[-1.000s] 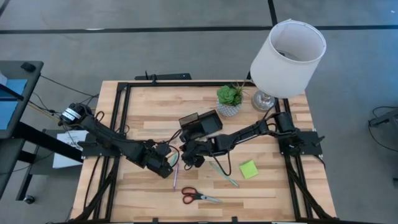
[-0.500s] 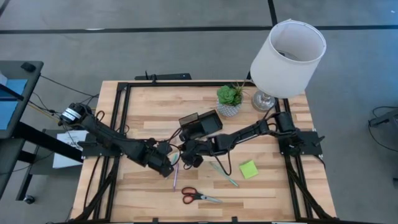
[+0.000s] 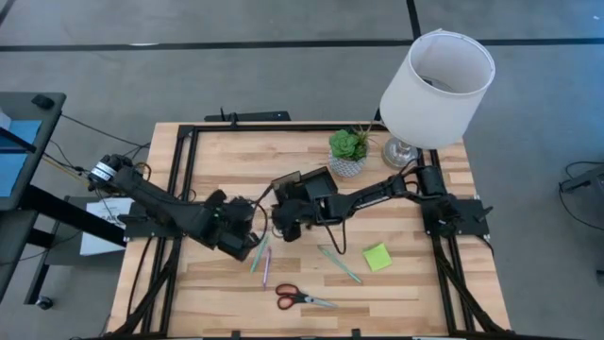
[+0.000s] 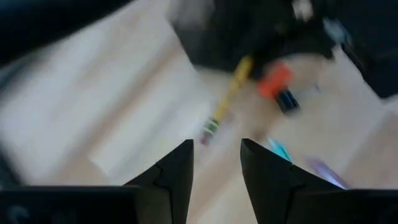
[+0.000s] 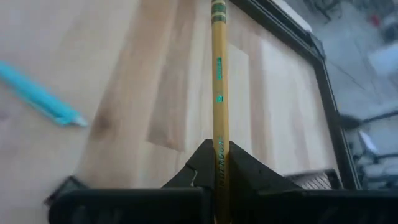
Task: Pick and place office supplies into organizer
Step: Put the yellow pencil into the black desk organizer
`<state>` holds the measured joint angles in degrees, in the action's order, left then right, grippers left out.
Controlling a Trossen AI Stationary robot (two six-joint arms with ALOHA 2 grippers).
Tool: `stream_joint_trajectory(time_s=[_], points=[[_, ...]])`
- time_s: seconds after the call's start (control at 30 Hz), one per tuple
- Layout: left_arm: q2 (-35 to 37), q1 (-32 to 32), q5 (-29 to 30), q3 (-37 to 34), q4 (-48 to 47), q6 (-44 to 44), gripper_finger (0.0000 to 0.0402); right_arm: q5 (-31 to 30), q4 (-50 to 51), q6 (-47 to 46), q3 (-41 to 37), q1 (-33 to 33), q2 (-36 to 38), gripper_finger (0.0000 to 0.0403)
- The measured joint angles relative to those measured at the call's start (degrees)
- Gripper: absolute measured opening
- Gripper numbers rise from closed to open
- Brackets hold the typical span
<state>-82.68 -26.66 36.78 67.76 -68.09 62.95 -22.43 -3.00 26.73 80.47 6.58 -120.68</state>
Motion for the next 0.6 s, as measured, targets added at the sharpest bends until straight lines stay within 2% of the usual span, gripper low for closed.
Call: stream_joint_trajectory(time_s=[0.17,0.3,0.43,0.6], points=[[3.2,-1.8,11.5,5.4,-6.6,0.0,0.0128,4.5,-7.0,-3.7,0.0,-2.4,1.8,0.0011],[6.2,-3.0,16.9,6.5,-8.0,-0.9,0.0128,7.7,-14.3,-7.4,0.0,-5.4,4.8,0.0011],[8.5,-3.8,18.9,6.0,-8.7,-0.9,0.0128,10.3,-17.3,-14.4,-0.4,-9.1,7.5,0.0012],[8.9,-5.2,20.7,6.0,-11.1,-0.1,0.0128,22.3,-29.3,-25.6,-7.1,-13.3,8.0,0.0011]])
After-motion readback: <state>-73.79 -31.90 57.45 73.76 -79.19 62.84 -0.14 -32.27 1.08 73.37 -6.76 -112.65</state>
